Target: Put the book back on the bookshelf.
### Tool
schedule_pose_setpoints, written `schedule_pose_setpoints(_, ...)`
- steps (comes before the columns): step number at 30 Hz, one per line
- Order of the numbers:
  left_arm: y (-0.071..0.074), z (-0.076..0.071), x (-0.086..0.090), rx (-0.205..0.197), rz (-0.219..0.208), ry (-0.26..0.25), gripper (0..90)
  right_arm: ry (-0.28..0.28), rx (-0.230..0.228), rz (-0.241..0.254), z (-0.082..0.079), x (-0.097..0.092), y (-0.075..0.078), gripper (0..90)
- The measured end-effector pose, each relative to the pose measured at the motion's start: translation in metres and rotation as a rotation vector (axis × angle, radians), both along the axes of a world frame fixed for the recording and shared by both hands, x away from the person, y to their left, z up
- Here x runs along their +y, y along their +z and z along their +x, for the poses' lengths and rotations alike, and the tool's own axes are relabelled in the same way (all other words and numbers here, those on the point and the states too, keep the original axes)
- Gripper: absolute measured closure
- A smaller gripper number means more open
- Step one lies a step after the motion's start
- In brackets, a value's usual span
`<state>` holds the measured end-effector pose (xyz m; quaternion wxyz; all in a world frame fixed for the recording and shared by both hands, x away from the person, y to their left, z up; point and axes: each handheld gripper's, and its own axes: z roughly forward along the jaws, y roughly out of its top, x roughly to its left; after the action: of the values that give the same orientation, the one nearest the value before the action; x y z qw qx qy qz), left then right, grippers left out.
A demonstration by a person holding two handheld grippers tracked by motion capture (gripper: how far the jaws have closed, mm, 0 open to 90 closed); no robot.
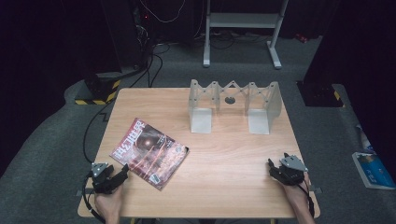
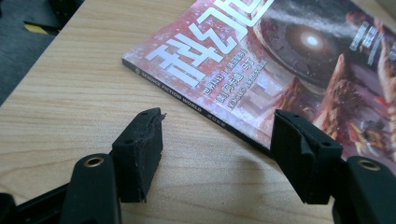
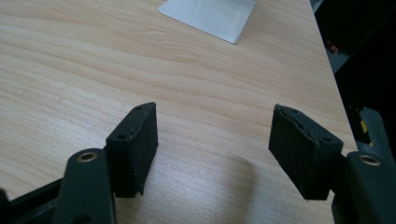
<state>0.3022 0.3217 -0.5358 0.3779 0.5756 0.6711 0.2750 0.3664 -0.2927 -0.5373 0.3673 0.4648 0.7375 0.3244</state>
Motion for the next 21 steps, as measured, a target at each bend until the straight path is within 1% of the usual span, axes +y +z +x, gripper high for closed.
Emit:
schedule_pose_setpoints(1,0.000,0.000,0.001,0.001,-0.009,-0.001,34.2,0.000,-0.003,-0.003,0.000,0.000,0.000,32.7)
schedule_pose_setpoints(5,0.001,0.001,0.001,0.008,-0.014,-0.002,33.9,0.002,-0.009,-0.010,-0.001,0.001,0.000,32.7)
schedule_pose_setpoints(7,0.002,0.001,0.002,0.019,-0.019,-0.002,33.1,0.000,-0.009,-0.009,-0.001,0.001,0.000,32.7)
schedule_pose_setpoints(9,0.004,0.001,0.002,0.027,-0.032,0.001,32.9,0.003,-0.010,-0.010,-0.001,0.001,-0.001,32.7)
schedule_pose_setpoints(12,0.006,0.000,0.000,-0.001,-0.062,0.000,34.5,0.003,-0.009,-0.010,-0.001,0.001,0.000,32.7)
schedule_pose_setpoints(15,0.008,0.002,-0.002,-0.001,-0.056,-0.005,34.4,0.002,-0.009,-0.010,-0.001,0.001,0.000,32.7)
schedule_pose_setpoints(17,0.009,0.003,-0.004,0.005,-0.063,-0.004,34.2,0.002,-0.008,-0.009,-0.001,0.001,0.000,32.7)
schedule_pose_setpoints(21,0.010,0.006,-0.004,0.017,-0.058,0.005,33.6,0.002,-0.009,-0.009,0.000,0.001,0.000,32.8)
